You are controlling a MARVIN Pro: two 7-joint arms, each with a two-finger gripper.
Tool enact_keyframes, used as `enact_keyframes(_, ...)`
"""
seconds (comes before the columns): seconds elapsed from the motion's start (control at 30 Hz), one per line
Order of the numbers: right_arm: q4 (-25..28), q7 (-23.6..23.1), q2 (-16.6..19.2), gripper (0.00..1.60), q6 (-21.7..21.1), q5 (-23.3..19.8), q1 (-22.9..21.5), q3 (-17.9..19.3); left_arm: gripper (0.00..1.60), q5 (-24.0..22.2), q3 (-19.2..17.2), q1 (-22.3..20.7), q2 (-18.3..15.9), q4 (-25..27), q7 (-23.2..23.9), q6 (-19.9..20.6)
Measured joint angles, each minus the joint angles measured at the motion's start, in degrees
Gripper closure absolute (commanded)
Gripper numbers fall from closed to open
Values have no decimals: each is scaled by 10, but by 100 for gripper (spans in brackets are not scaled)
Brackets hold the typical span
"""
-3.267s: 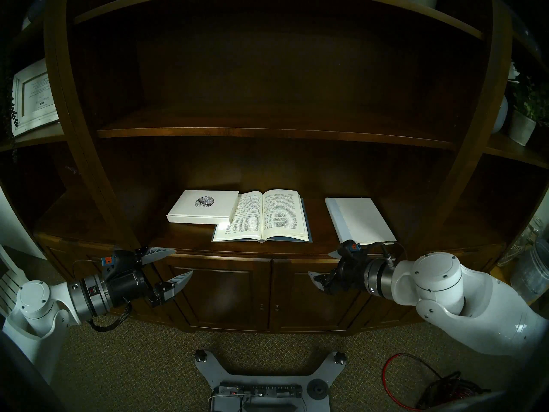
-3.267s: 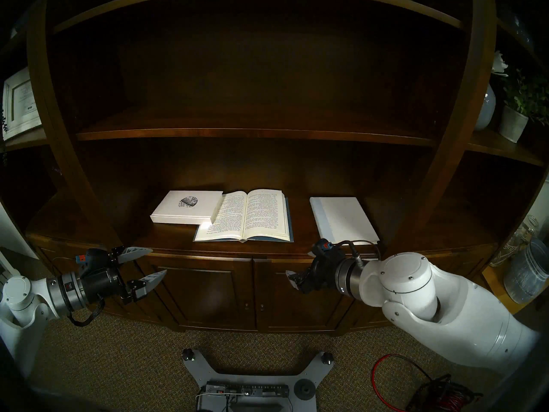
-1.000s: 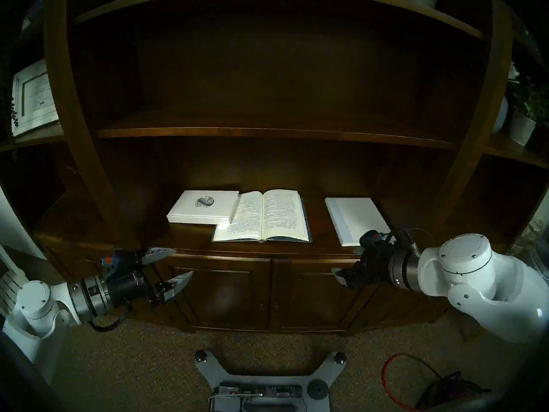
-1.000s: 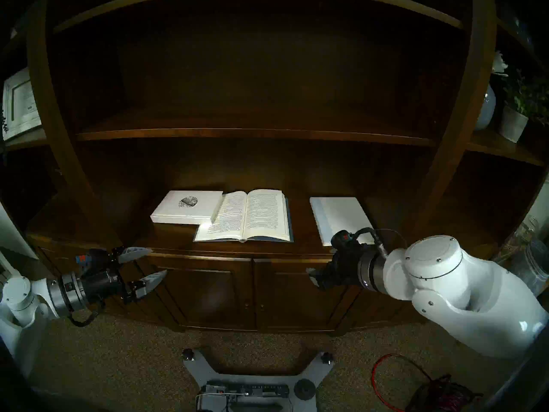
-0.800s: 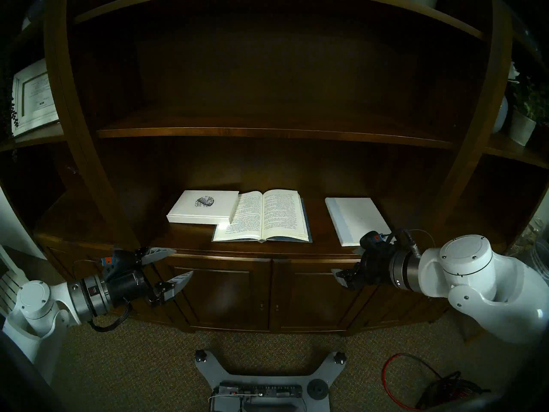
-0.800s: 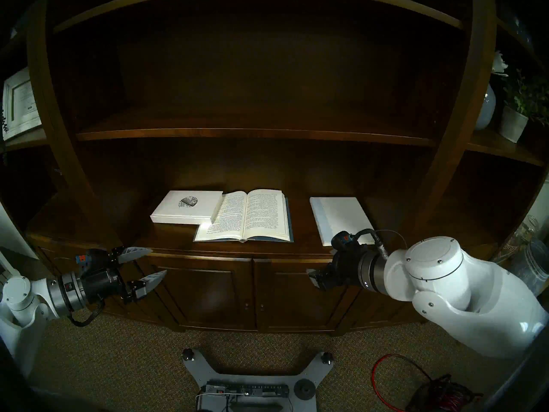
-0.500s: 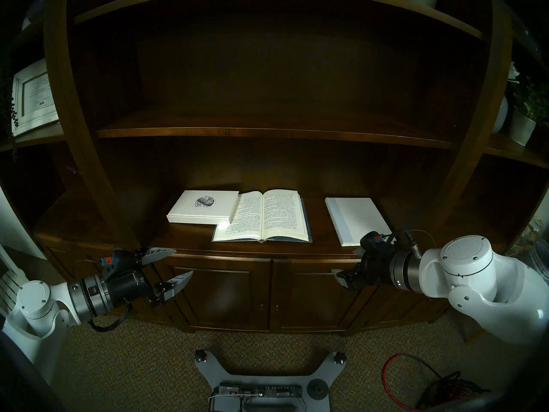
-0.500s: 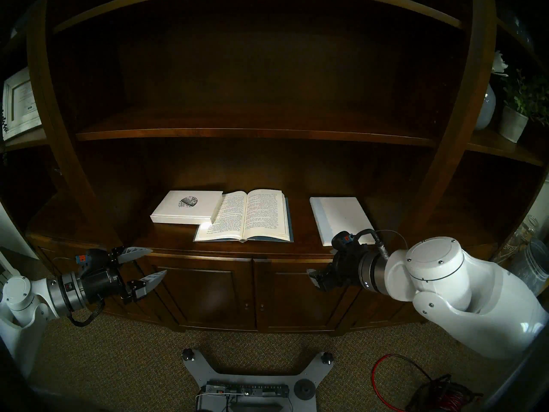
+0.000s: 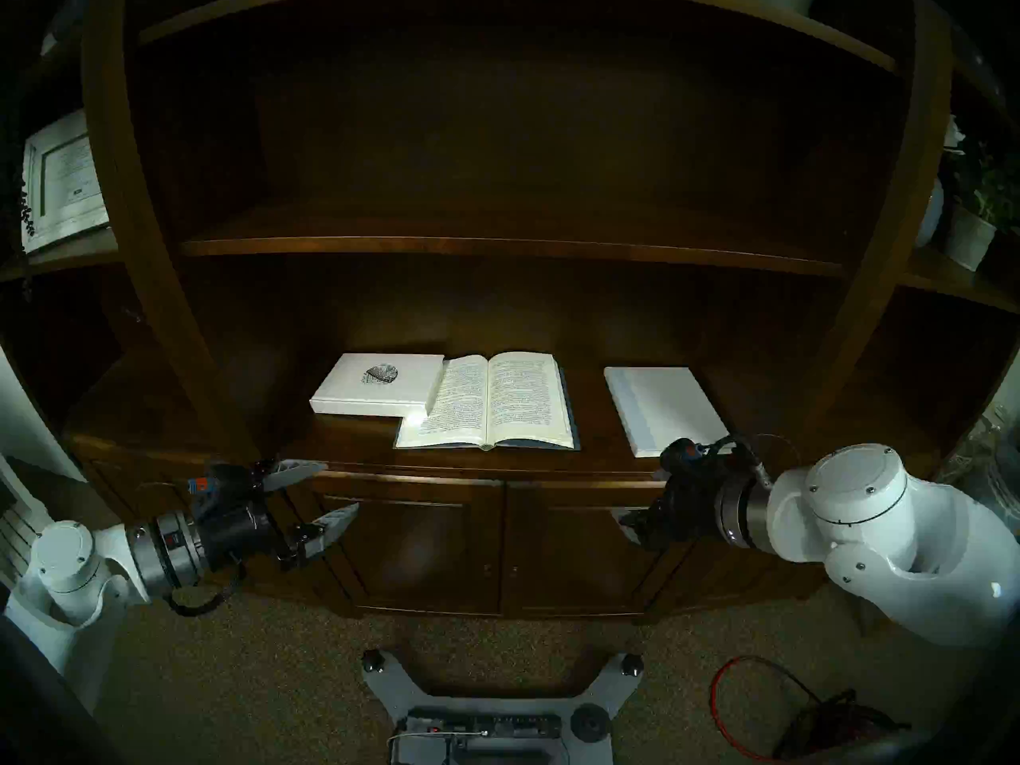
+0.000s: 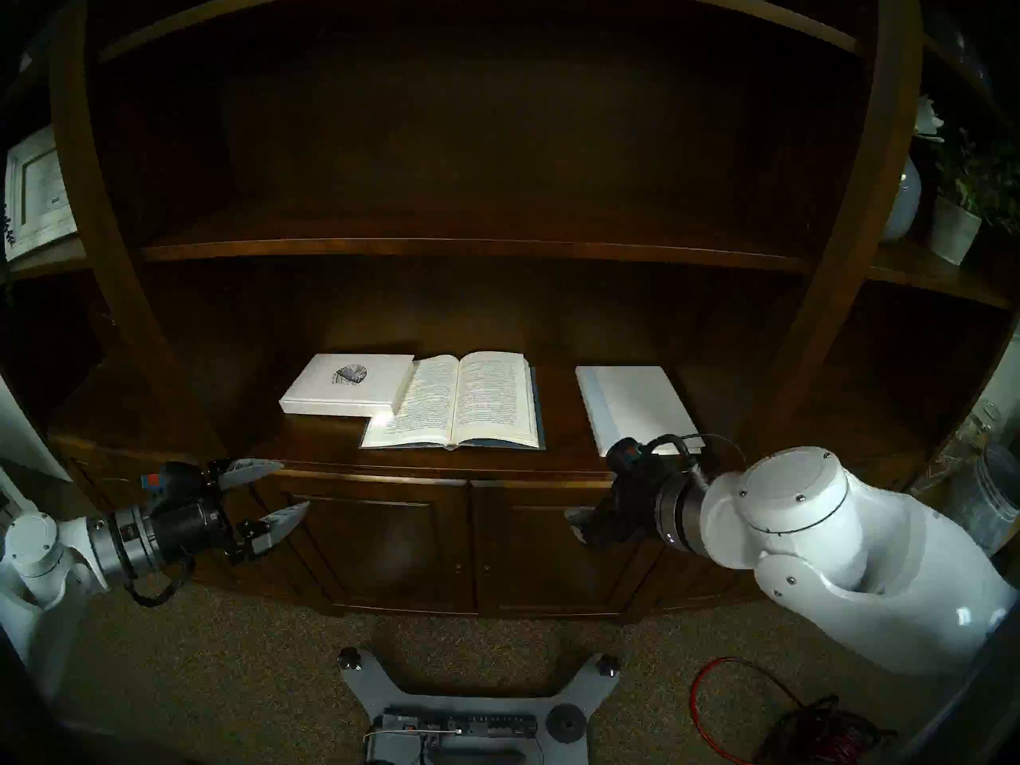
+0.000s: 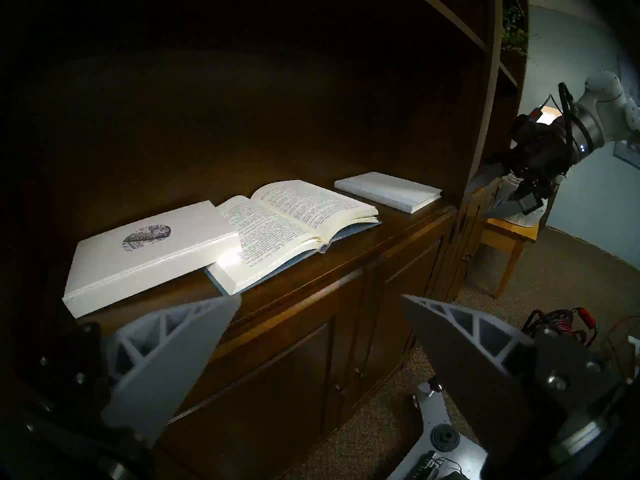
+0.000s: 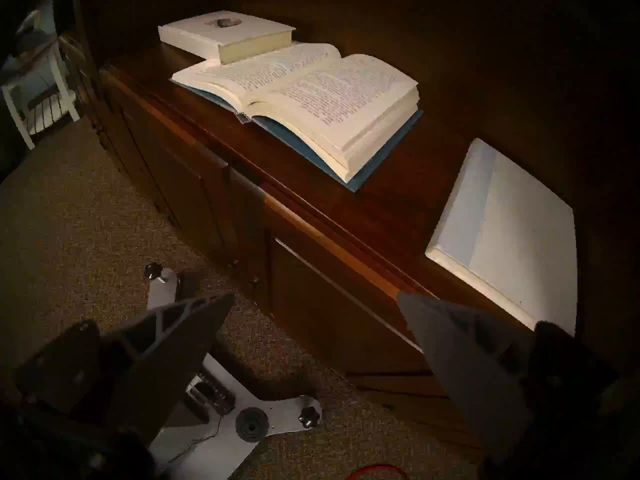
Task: Close the books and align them horizontally on the shelf
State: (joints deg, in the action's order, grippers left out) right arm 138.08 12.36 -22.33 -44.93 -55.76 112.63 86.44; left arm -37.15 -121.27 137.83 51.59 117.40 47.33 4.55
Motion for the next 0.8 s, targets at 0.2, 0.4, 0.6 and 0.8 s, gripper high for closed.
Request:
enact_keyframes(0.2,1,29,-9,0,-15,2,-7,6,0,0,0,0,0,0,0,0)
enact_keyframes(0.4,-8,49,-13,0,-26,12,-17,-4,0,0,0,0,0,0,0,0)
enact_keyframes(0.6,-34,57,-18,0,-35,29,-39,-42,0,0,0,0,0,0,0,0)
enact_keyframes(0.8,-55,57,-25,0,-42,48,-70,-70,0,0,0,0,0,0,0,0)
